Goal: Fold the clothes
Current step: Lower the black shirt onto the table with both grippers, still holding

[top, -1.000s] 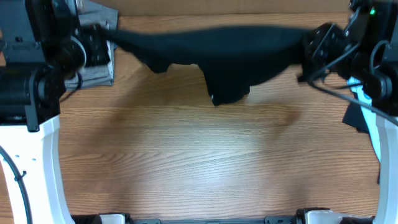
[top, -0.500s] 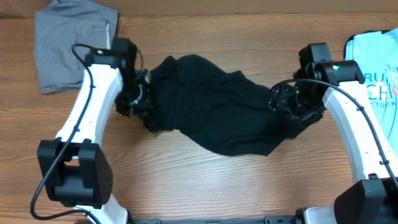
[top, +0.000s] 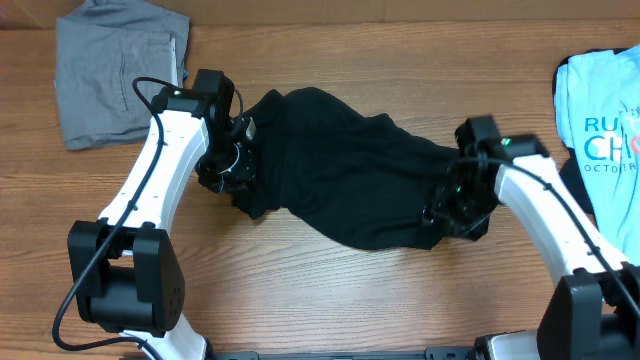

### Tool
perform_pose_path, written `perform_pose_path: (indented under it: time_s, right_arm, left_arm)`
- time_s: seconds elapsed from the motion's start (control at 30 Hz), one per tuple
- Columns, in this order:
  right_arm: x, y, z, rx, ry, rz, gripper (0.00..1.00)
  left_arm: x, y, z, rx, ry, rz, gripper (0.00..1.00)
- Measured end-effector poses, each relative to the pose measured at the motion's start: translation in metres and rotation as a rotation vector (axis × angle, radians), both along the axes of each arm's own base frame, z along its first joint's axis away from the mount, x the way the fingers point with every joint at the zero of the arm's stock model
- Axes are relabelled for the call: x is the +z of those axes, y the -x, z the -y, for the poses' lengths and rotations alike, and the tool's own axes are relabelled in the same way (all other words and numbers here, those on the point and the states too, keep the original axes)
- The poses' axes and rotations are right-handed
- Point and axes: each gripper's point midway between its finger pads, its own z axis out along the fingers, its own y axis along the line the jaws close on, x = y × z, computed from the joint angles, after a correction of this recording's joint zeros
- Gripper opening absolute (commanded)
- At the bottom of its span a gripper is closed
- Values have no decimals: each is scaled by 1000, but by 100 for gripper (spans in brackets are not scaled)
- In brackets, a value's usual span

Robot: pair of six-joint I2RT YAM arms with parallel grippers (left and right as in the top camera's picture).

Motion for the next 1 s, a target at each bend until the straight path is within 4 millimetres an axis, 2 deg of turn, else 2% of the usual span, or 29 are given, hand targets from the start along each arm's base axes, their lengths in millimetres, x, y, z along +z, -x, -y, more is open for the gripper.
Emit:
perform_pose_path:
  time_s: [0.13, 0.3, 0.5, 0.67, 0.7, 0.87, 1.0]
  right_arm:
    - [-31, 10, -1, -19, -10, -1, 59]
    - [-49, 5, -4, -31, -34, 51, 57]
    - [-51, -15, -7, -35, -46, 135, 54]
    - [-51, -23, -6, -36, -43, 170, 53]
    - [-51, -23, -6, -35, -40, 170, 51]
    - [-51, -21, -5, -35, -36, 165, 33]
    - [-51, -20, -5, -44, -33, 155, 33]
  left_arm:
    - [0, 0, 0, 0, 0, 0, 4]
    - [0, 0, 0, 0, 0, 0, 4]
    - [0, 0, 0, 0, 0, 0, 4]
    - [0, 0, 0, 0, 0, 0, 4]
    - [0, 0, 0, 0, 0, 0, 4]
    - [0, 0, 0, 0, 0, 0, 4]
    - [0, 0, 0, 0, 0, 0, 4]
